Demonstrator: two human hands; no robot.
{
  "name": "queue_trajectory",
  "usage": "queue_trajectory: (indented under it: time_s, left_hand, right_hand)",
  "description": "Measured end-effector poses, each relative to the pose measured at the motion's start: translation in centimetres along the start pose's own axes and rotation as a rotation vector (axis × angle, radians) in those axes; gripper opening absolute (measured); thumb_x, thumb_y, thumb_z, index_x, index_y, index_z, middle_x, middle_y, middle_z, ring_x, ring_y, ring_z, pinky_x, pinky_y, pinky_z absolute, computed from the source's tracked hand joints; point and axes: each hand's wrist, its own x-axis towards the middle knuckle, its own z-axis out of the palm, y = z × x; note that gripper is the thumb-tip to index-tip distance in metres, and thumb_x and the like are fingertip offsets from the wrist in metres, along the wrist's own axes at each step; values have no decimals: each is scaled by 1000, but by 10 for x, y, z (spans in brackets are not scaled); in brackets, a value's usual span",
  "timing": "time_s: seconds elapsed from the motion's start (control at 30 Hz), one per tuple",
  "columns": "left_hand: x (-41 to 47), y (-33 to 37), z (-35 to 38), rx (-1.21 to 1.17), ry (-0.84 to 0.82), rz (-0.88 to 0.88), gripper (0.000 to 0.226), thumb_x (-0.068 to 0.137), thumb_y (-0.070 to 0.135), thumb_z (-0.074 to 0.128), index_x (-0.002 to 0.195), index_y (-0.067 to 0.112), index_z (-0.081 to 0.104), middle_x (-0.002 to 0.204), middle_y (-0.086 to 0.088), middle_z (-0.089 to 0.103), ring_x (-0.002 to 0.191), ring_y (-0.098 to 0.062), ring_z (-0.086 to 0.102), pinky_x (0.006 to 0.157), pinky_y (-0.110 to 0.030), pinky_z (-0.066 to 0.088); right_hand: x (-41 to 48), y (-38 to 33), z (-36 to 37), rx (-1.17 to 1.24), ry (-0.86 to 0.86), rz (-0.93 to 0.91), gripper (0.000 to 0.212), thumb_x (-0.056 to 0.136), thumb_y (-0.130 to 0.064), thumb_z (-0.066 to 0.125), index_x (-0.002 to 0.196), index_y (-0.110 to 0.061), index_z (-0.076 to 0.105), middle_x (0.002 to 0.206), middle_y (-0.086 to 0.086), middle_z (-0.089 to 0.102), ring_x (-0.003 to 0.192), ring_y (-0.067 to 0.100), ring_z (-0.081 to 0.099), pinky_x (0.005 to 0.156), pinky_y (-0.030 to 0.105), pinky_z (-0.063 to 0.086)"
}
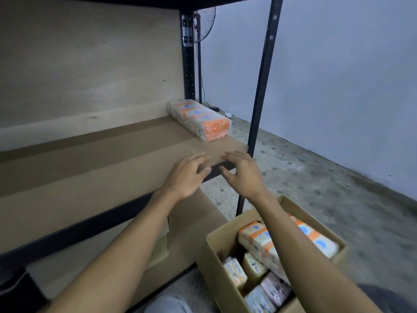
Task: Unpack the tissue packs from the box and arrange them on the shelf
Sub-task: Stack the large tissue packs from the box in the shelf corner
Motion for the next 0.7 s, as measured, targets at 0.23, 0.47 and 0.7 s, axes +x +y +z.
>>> queue_trajectory:
  time_s: [0.23,0.47,0.7]
  left_hand:
    - [-30,47,60,-9,-28,326,39,96,29,52,134,23,54,144,6,47,139,-12,30,116,-25,8]
    - [-48,55,146,-145,-268,264,37,94,29,55,131,26,56,131,13,52,126,-7,41,110,-25,25]
    - [-56,48,224,-324,-532,18,46,93,38,56,138,30,49,146,10,43,130,-10,42,104,-24,33]
  right_hand:
    - [-90,51,-11,-94,-73,93,31,87,-32,59,114,-18,67,122,0,65,118,20,53,100,33,40]
    - [-173,105,-3,-119,-233,317,30,86,-31,60,113,-21,67,119,-3,65,118,17,51,94,26,39]
    - [-224,138,17,-161,-362,456,45,88,-38,58,128,-18,57,134,1,56,130,19,42,106,28,30]
